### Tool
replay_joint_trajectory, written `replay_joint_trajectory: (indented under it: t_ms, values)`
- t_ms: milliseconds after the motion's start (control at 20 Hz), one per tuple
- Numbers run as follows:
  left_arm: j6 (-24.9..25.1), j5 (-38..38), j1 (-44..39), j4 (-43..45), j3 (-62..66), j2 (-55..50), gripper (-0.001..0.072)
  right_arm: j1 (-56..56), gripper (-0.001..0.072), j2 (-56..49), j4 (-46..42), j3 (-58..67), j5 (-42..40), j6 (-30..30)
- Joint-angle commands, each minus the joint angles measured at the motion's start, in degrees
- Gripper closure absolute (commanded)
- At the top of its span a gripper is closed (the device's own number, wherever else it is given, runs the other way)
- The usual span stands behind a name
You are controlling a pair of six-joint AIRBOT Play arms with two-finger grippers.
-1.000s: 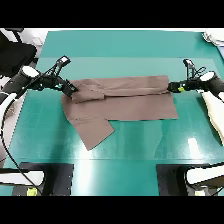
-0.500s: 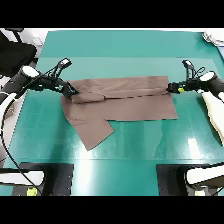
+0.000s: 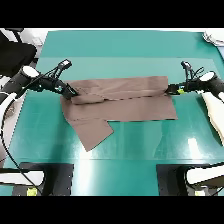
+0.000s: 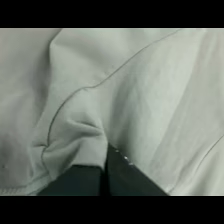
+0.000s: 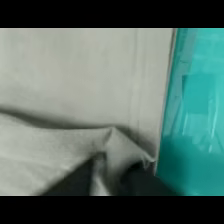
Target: Fold the shirts.
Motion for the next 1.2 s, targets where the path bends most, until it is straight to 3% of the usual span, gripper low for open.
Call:
replay_joint_trajectory:
  t_ms: [0,50,250,450,800,850,900,1000,1150]
  values:
    - [-2.9,-0.1,0.0,0.5,0.0,0.0,0.0223,0.0,0.0256,0.9,0.0,0.0,1.9,0.4]
    - [-4.4,0.3,0.0,0.5,0.1,0.2,0.0075,0.0,0.0235,1.7,0.0,0.0,1.7,0.4]
    - [-4.9,0.8,0.5,-1.2,0.2,3.0,0.0072,-1.3,0.0234,6.7,0.0,0.0,-1.0,0.4]
    - [-7.7,-0.1,6.6,-1.5,0.2,8.9,0.0072,-6.1,0.0232,12.0,0.0,0.0,0.7,0.5]
    - [-21.7,-12.2,19.9,-1.2,-6.1,18.0,0.0074,-17.4,0.0233,18.1,0.1,-0.1,17.1,4.9]
    - [-24.2,-11.9,20.0,-0.9,-9.2,19.6,0.014,-18.0,0.0232,18.7,0.2,-0.1,19.1,5.0]
    - [-25.9,-12.1,20.0,-1.0,-12.2,21.1,0.0293,-18.3,0.0233,19.3,0.1,-0.1,20.5,5.6]
    - [-29.3,-14.1,19.9,-2.1,-17.9,23.3,0.0687,-18.3,0.0233,20.3,0.1,-0.1,22.1,7.7]
    - [-34.4,-14.7,20.0,-0.5,-24.1,24.8,0.0686,-17.4,0.0228,20.3,-0.1,-0.6,25.2,9.0]
